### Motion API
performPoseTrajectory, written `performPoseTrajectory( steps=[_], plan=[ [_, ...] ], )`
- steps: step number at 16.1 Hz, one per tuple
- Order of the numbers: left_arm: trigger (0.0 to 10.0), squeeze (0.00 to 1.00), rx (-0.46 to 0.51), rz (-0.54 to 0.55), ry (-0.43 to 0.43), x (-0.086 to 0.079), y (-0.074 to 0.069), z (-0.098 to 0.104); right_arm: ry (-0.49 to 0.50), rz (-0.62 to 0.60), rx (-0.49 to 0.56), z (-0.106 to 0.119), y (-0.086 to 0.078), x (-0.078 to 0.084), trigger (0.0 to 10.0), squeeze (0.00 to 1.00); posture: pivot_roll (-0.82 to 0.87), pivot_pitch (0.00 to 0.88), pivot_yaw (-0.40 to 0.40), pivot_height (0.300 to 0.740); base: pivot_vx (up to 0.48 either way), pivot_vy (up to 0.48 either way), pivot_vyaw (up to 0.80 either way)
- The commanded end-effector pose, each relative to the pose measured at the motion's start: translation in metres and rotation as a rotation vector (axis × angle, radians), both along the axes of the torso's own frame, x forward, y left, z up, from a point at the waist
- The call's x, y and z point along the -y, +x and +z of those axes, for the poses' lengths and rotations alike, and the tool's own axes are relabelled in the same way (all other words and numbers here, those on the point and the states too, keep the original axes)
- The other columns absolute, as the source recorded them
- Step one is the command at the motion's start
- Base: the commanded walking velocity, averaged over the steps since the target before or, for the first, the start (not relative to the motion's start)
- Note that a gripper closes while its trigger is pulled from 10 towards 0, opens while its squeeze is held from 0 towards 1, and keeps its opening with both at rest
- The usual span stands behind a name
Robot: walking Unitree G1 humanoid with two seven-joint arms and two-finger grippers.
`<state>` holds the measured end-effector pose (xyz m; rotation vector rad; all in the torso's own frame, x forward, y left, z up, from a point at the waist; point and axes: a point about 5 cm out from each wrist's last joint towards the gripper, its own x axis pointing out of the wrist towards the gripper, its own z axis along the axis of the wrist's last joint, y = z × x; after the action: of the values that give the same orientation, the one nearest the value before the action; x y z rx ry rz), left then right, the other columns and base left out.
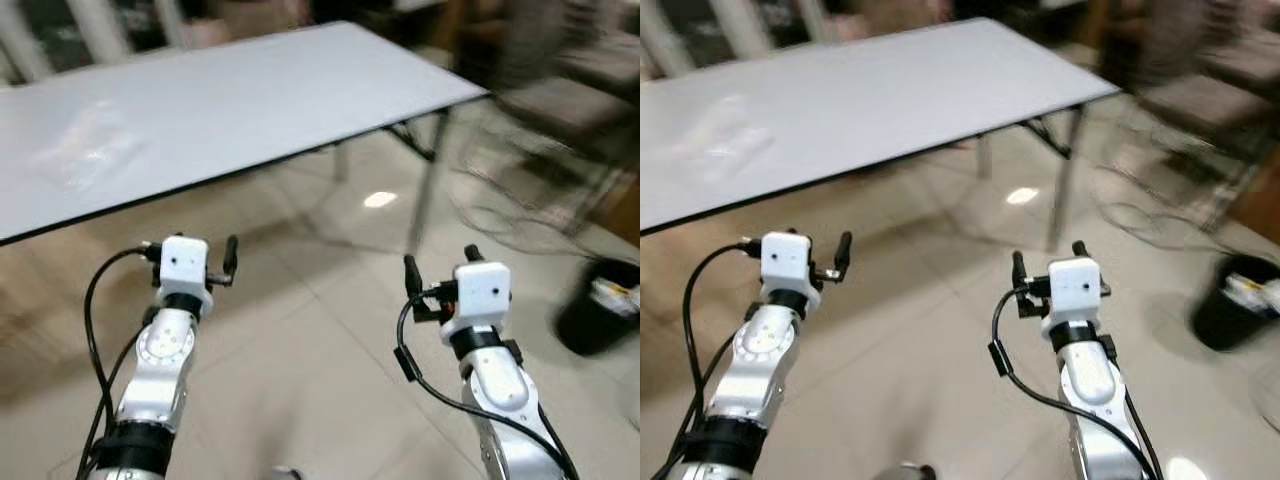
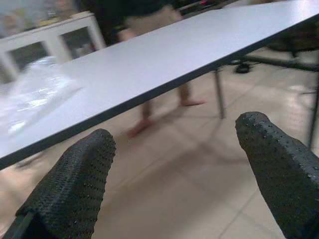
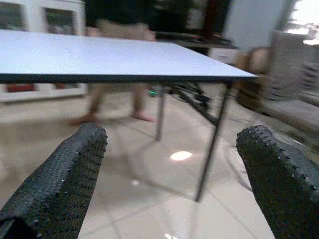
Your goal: Picking trash to rubbish bin
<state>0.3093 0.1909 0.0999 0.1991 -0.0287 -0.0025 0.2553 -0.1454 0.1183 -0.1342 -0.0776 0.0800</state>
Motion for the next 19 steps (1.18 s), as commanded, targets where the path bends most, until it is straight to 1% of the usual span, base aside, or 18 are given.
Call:
performPoseTrajectory(
  steps=[1, 5, 6, 8, 12, 13, 14, 15, 16, 17, 19],
  plan=[
    [10.0, 0.0, -0.007, 0.008, 0.002, 0.001, 0.001, -0.001, 0.004, -0.008, 0.008, 0.002, -0.001, 0.005, 10.0, 0.84, -0.09, 0.078, 0.05, 0.74, 0.0, 0.0, 0.76],
    [10.0, 0.0, -0.011, 0.006, 0.004, 0.002, 0.002, -0.001, 0.007, -0.005, 0.006, 0.001, -0.001, 0.003, 10.0, 0.85, -0.09, 0.08, 0.054, 0.74, 0.0, 0.0, 0.76],
    [10.0, 0.0, -0.01, 0.003, 0.002, 0.003, 0.003, 0.0, 0.007, -0.005, 0.005, 0.001, -0.002, 0.003, 10.0, 0.88, -0.09, 0.08, 0.054, 0.74, 0.0, 0.0, 0.75],
    [10.0, 0.0, -0.009, 0.001, 0.002, 0.005, 0.003, 0.0, 0.006, -0.005, 0.003, 0.001, -0.002, 0.003, 10.0, 0.9, -0.1, 0.082, 0.056, 0.74, 0.0, 0.0, 0.75],
    [10.0, 0.0, -0.008, -0.001, -0.001, 0.005, 0.005, 0.001, 0.007, -0.012, 0.003, 0.001, -0.003, 0.005, 10.0, 0.9, -0.1, 0.081, 0.057, 0.74, 0.0, 0.0, 0.75],
    [10.0, 0.0, -0.013, -0.014, -0.009, 0.007, 0.005, 0.0, 0.009, -0.014, 0.001, 0.0, -0.003, 0.005, 10.0, 0.88, -0.1, 0.08, 0.057, 0.74, 0.0, 0.0, 0.71],
    [10.0, 0.0, -0.016, -0.025, -0.015, 0.008, 0.005, 0.0, 0.012, -0.017, -0.001, 0.0, -0.003, 0.005, 10.0, 0.8, -0.1, 0.082, 0.058, 0.74, 0.0, 0.0, 0.0],
    [10.0, 0.0, -0.017, -0.031, -0.018, 0.009, 0.005, 0.0, 0.015, -0.019, -0.001, 0.0, -0.002, 0.005, 10.0, 0.66, -0.1, 0.082, 0.057, 0.74, 0.0, 0.0, 0.0],
    [10.0, 0.0, -0.017, -0.038, -0.02, 0.01, 0.004, -0.001, 0.017, -0.021, -0.003, 0.0, -0.003, 0.006, 10.0, 0.28, -0.1, 0.082, 0.058, 0.74, 0.0, 0.0, 0.0],
    [10.0, 0.0, -0.021, -0.045, -0.025, 0.011, 0.004, -0.001, 0.017, -0.022, -0.004, -0.001, -0.003, 0.006, 10.0, 0.0, -0.1, 0.082, 0.058, 0.74, 0.0, 0.0, 0.0],
    [10.0, 0.0, -0.025, -0.061, -0.024, 0.013, 0.003, -0.003, 0.018, -0.023, -0.005, -0.001, -0.003, 0.005, 10.0, 0.0, -0.11, 0.076, 0.061, 0.74, 0.276, 0.0, 0.0]
  ],
)
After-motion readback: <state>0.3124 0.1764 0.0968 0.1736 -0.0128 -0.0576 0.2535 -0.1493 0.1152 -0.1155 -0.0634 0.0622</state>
